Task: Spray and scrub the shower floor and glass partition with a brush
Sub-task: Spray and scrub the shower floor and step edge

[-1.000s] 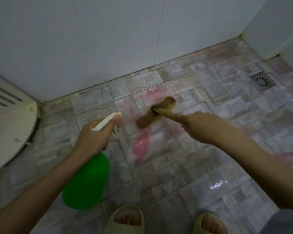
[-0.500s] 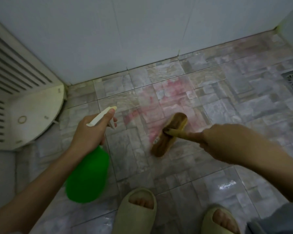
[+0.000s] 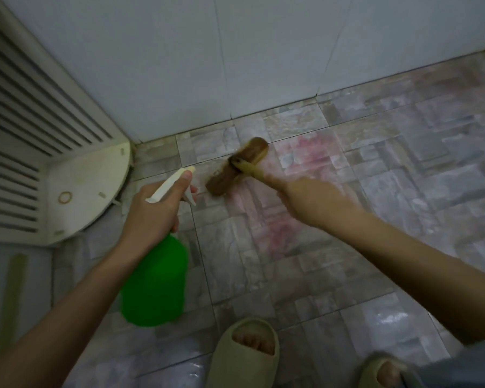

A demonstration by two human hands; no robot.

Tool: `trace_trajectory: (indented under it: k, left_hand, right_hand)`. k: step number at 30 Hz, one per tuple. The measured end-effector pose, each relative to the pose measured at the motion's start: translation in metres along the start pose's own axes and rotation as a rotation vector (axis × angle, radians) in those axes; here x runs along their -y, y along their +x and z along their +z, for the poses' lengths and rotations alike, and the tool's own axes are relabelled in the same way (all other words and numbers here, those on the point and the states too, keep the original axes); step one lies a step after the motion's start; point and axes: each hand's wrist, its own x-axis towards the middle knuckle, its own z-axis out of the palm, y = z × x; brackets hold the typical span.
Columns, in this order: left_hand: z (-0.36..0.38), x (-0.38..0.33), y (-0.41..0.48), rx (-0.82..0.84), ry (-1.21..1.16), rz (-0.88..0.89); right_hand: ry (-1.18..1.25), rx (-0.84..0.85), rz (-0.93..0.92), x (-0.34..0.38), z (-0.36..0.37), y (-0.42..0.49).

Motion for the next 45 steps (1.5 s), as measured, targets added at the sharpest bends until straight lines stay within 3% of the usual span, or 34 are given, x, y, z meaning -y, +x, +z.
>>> trace_trajectory:
  k: [4,10,15,18,21,25,27,30,35,40,43,45]
  left_hand:
    - [-0.004,-0.003,-0.001,-0.042,-0.008,-0.013]
    - [0.001,-0.008,0.010,-0.042,-0.011,0.000]
    - [0.014,-0.013,0.014,-0.012,0.011,0.023]
    - [0.025,-0.022,0.018,-0.009,0.005,0.041]
    - [0.037,-0.034,0.019,0.004,-0.020,0.061]
    - [0.051,-0.047,0.025,0.036,-0.052,0.082]
    - [0.056,-0.053,0.029,0.051,-0.066,0.075]
    - [0.070,-0.063,0.033,0.074,-0.050,0.098]
    - [0.086,-0.073,0.027,0.102,-0.032,0.109]
    - [0.098,-0.082,0.023,0.146,-0.033,0.134]
    - [0.102,-0.075,0.014,0.176,-0.011,0.160]
    - [0.103,-0.070,0.008,0.196,-0.016,0.143]
  right_hand:
    - [-0.084,0.141,0.052,-0.018,-0.011,-0.016]
    - [0.035,-0.120,0.026,0.003,0.005,0.047]
    - [-0.010,0.207,0.142,-0.039,-0.029,-0.009]
    - [0.033,0.066,0.059,-0.047,-0.025,0.014]
    - [0.074,-0.030,0.136,-0.075,-0.020,0.047]
    - [-0.007,0.257,0.350,-0.104,-0.037,0.003]
    - [0.035,0.147,0.368,-0.110,-0.029,0.005]
    - [0.109,-0.051,0.254,-0.126,-0.013,0.032]
    - [0.034,0.121,0.355,-0.138,-0.020,-0.018]
    - [0.112,-0.052,0.284,-0.126,0.002,-0.009]
    - [0.075,0.197,0.263,-0.138,-0.024,-0.062]
    - [0.052,0.259,0.289,-0.120,-0.027,-0.114]
